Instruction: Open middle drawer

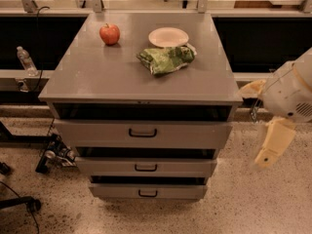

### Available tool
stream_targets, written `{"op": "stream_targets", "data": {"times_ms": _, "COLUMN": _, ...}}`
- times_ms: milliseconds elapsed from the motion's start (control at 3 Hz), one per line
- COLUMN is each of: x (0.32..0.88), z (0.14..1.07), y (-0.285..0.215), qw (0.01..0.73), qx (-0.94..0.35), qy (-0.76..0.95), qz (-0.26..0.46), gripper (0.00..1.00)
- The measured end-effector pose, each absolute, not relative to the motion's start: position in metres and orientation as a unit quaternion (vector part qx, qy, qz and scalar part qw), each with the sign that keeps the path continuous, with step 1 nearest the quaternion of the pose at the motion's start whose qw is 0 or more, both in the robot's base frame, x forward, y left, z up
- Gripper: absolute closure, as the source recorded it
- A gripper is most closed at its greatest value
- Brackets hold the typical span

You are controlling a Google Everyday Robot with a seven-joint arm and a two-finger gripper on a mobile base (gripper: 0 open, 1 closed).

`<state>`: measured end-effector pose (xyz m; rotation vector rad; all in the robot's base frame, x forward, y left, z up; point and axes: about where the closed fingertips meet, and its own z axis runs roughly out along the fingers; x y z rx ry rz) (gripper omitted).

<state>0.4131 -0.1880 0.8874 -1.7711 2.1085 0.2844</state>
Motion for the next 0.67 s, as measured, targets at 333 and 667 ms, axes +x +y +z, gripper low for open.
{"op": "stream_targets", "data": {"times_ms": 333, "x": 0.4002, "z": 0.8272, "y": -0.1688, "qw": 0.170, "qx": -0.619, "qy": 0.749, "qz": 0.165, "gripper": 0.00}}
{"op": "stream_targets", "data": {"times_ms": 667, "x": 0.4008, "z": 0.8294, "y": -0.1690, "qw": 0.171, "qx": -0.619, "qy": 0.749, "qz": 0.163, "gripper": 0.00}}
